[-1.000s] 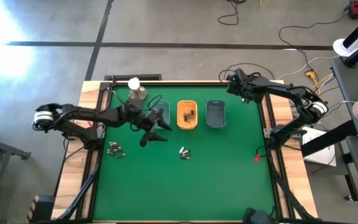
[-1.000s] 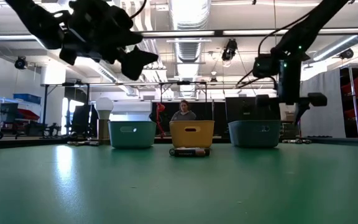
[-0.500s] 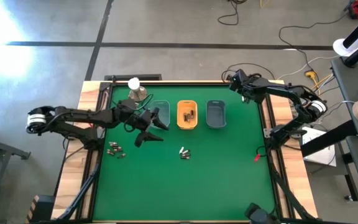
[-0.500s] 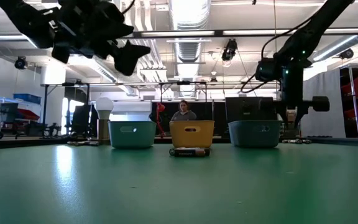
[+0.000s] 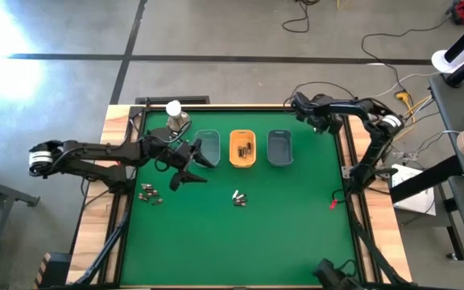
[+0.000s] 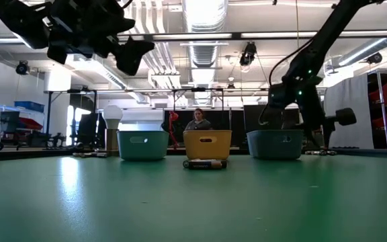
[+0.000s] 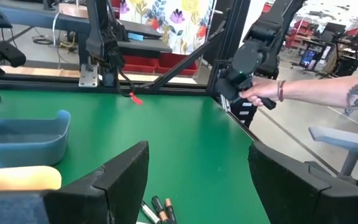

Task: Sort batteries
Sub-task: Put the large black battery into the yellow bin

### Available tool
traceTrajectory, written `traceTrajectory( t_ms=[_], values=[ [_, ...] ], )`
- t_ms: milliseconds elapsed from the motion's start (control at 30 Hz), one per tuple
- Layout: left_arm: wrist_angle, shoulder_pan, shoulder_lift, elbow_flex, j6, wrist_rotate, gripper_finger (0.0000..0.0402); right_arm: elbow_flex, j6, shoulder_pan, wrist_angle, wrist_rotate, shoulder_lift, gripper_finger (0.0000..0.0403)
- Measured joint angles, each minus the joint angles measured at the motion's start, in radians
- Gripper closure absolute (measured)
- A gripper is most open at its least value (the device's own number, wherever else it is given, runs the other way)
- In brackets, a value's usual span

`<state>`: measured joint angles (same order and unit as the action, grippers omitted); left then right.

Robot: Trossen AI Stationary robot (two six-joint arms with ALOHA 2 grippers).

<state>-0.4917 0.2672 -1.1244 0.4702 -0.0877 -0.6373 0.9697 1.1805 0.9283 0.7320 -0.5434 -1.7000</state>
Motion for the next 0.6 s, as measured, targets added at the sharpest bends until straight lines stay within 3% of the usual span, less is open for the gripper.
traceTrajectory(
  t_ms=[400,600],
  values=[
    [0.085,0.001,0.018,-0.002,0.062,0.0,0.0149,0.019,0.044,0.004,0.021,0.025,-0.079,0.0318],
    [0.085,0.001,0.019,-0.002,0.067,0.0,0.0149,0.018,0.047,-0.001,0.011,0.054,-0.08,0.0338]
  ],
)
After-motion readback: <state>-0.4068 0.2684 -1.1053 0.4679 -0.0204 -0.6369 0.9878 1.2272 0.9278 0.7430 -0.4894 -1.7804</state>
